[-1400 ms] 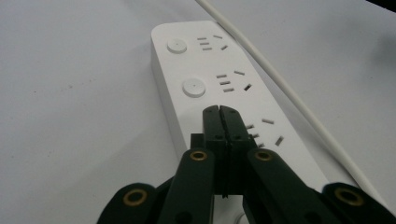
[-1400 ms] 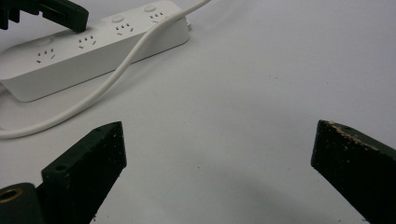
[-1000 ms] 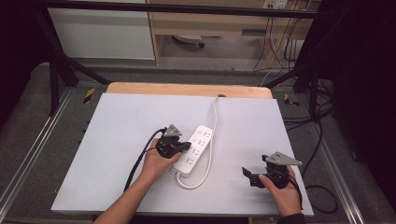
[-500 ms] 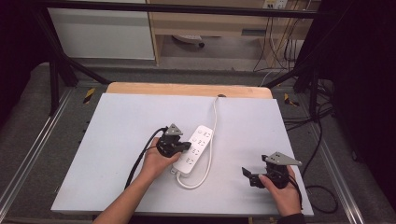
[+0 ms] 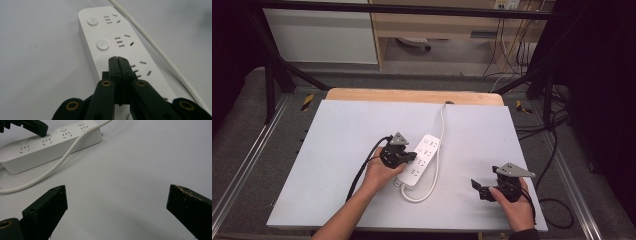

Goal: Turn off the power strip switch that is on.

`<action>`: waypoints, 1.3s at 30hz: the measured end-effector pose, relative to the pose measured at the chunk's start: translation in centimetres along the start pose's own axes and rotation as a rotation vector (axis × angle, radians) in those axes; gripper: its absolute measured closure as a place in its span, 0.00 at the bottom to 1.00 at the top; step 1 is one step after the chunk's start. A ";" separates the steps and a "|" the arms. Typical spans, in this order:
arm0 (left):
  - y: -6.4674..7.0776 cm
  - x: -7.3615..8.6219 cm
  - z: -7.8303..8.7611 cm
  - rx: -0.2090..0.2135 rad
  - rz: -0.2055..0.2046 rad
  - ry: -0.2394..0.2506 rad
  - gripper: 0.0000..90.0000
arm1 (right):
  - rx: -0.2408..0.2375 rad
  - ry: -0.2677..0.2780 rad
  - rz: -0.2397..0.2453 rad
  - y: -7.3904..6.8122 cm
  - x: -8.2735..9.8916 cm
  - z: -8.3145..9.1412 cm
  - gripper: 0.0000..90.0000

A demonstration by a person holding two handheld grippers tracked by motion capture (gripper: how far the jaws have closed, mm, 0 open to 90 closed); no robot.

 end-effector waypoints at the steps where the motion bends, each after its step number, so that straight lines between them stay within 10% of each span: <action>1: 0.0 0.0 0.0 0.000 0.000 -0.002 1.00 | 0.000 0.000 0.000 0.0 0.0 0.0 0.05; 39: 0.0 -0.3 0.0 -0.002 -0.003 -0.044 1.00 | 0.000 -0.001 0.002 0.0 0.0 0.0 0.05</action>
Point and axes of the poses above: each handheld gripper's, and its own axes: z roughly backward along the jaws, x roughly out of its underside, y roughly to its right, the point moved 7 cm from there along -z, roughly forward along the jaws, and after that the axes turned 10 degrees about -x, right-handed, at the moved point
